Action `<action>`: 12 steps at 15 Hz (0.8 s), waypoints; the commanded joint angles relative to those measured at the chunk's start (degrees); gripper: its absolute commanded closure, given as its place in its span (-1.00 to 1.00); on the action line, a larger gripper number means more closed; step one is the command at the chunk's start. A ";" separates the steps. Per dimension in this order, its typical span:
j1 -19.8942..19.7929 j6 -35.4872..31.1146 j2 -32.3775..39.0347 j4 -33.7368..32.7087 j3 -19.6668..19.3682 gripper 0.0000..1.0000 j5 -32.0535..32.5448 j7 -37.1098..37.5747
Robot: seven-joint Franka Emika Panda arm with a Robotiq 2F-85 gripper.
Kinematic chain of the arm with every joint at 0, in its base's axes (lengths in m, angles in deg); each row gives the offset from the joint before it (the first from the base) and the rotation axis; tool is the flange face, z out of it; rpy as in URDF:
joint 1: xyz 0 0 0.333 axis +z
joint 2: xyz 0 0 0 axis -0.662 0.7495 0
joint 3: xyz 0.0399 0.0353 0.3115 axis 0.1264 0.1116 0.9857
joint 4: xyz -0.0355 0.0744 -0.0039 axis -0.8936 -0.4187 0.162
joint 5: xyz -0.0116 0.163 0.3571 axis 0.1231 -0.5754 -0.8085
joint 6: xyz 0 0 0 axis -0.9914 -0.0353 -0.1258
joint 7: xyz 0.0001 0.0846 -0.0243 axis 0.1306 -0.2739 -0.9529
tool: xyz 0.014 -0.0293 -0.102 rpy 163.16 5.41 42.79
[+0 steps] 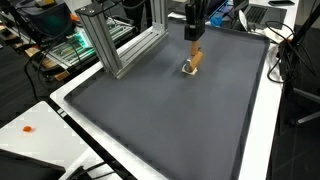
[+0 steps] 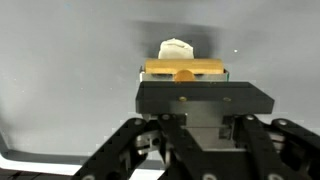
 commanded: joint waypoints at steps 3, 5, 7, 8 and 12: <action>0.56 -3.06 1.47 0.67 -1.50 0.57 1.81 2.55; 0.68 -1.15 1.14 0.46 -1.80 0.57 1.83 3.93; 0.79 0.93 0.49 0.32 -1.87 0.57 1.48 5.48; 0.79 2.05 0.26 0.18 -1.82 0.57 1.12 5.98; 0.75 5.66 0.00 -0.34 -1.63 0.57 0.63 7.11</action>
